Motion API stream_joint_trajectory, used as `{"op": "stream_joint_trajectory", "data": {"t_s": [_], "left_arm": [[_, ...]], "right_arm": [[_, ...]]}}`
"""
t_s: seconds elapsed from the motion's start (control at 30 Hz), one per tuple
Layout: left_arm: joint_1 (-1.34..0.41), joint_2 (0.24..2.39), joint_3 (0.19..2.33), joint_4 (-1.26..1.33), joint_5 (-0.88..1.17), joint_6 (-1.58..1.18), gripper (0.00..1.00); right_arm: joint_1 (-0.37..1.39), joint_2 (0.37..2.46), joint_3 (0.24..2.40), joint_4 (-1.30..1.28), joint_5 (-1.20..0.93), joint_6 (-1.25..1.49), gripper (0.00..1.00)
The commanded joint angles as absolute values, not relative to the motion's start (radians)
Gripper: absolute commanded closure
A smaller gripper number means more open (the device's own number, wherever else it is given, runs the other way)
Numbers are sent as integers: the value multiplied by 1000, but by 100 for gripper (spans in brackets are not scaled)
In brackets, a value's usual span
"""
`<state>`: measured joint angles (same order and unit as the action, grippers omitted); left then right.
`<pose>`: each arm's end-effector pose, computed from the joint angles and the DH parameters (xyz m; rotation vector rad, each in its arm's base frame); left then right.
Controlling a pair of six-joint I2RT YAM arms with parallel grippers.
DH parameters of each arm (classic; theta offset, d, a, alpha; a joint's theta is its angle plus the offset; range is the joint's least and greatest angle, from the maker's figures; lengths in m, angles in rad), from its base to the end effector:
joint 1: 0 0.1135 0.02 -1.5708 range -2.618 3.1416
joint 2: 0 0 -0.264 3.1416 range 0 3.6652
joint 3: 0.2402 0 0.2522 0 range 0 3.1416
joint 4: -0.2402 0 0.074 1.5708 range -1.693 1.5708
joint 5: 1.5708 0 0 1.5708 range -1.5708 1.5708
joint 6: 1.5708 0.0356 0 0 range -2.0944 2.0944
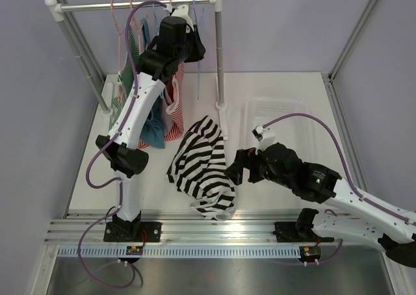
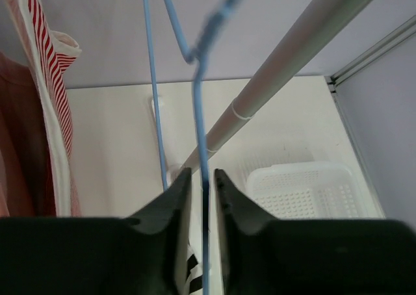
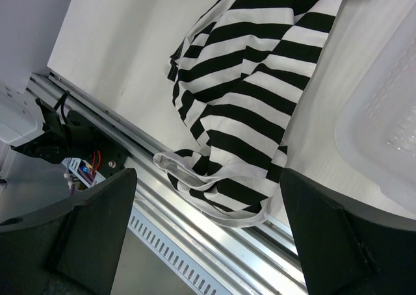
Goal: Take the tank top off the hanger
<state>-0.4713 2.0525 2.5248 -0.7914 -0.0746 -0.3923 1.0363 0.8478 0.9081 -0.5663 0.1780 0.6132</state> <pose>0.3907 -0.1961 0.4780 0.0241 1.9223 -0.5162 0.0979 0.1531 0.3333 -0.3443 2.1472 0.8080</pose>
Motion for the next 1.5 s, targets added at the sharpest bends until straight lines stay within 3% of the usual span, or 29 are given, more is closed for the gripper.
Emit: {"op": "stream_joint_trajectory", "data": {"t_s": [0.0, 0.13, 0.3, 0.33, 0.63, 0.83, 1.27, 1.33, 1.37, 1.4, 1.43, 1.47], "left_arm": [[-483, 1941, 2496, -764, -69, -388, 72], [-486, 1866, 2490, -788, -63, -377, 42], [-517, 1737, 2438, -807, -70, -348, 20], [-523, 1702, 2409, -799, -69, -342, 1], [-538, 1261, 1956, -690, -54, -345, 1], [-540, 928, 1621, -678, -173, -371, 1], [-540, 658, 1411, -896, -417, -295, 1], [-540, 632, 1365, -896, -465, -288, 1], [-540, 606, 1332, -896, -500, -287, 1], [-540, 589, 1331, -894, -517, -285, 1], [-540, 575, 1292, -890, -532, -282, 1], [-540, 549, 1276, -888, -555, -281, 1]], "right_arm": [[1040, 888, 911, -540, 167, 559, 1], [1042, 971, 939, -520, 164, 494, 0], [1042, 1124, 1011, -465, 86, 402, 0], [1040, 1147, 1020, -457, 81, 391, 0], [1040, 1360, 1035, -281, 91, 374, 0], [1055, 1592, 1147, -360, 80, 250, 1], [1123, 1948, 1204, -410, 216, 350, 3], [1124, 1960, 1195, -403, 221, 354, 27], [1123, 1962, 1192, -402, 230, 356, 62], [1124, 1959, 1190, -403, 236, 354, 63], [1124, 1950, 1183, -402, 235, 356, 89], [1126, 1925, 1181, -406, 238, 351, 98]]}}
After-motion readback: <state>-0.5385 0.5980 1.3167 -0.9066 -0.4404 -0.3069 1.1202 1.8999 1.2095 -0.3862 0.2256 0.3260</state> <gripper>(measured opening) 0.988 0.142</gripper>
